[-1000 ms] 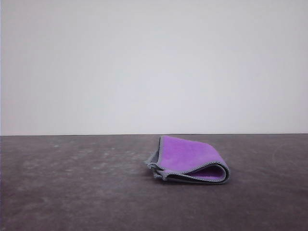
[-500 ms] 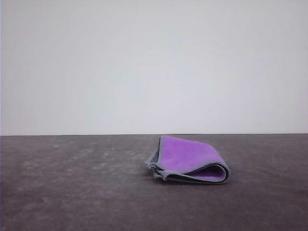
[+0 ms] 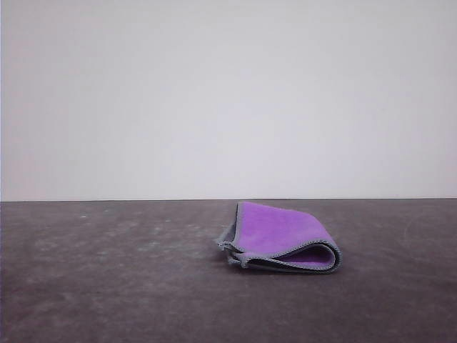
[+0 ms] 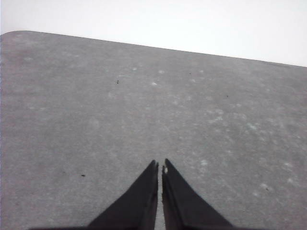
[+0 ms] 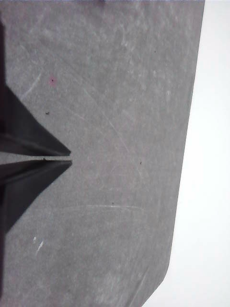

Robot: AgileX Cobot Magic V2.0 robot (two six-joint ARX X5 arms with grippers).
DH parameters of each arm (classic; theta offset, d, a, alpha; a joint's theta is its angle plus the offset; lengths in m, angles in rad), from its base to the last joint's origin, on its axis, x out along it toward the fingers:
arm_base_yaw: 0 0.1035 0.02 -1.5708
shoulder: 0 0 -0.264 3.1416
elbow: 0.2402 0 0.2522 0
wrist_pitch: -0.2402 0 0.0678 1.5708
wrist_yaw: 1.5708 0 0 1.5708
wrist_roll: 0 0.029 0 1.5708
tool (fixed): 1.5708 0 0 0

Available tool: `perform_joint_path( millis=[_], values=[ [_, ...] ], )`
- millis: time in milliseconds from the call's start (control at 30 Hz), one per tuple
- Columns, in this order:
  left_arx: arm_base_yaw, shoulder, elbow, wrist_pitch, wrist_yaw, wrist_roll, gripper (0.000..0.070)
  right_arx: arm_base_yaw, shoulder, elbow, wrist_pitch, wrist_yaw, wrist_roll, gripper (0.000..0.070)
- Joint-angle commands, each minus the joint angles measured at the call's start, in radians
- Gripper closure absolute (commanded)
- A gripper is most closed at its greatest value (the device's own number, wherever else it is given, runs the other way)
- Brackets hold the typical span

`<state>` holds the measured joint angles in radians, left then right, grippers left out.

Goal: Fold clothes

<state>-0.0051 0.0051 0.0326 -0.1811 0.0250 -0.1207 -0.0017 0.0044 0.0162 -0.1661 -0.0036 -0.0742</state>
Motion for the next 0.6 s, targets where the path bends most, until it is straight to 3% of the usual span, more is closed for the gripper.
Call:
perform_joint_path(
  millis=[0, 567],
  values=[
    [-0.002, -0.002, -0.02, -0.005, 0.0, -0.001, 0.0696, -0.001, -0.001, -0.004, 0.013, 0.004, 0.01, 0.0688],
    [-0.002, -0.002, -0.02, -0.005, 0.0, -0.001, 0.0696, -0.001, -0.001, -0.004, 0.013, 0.004, 0.01, 0.0688]
  ],
)
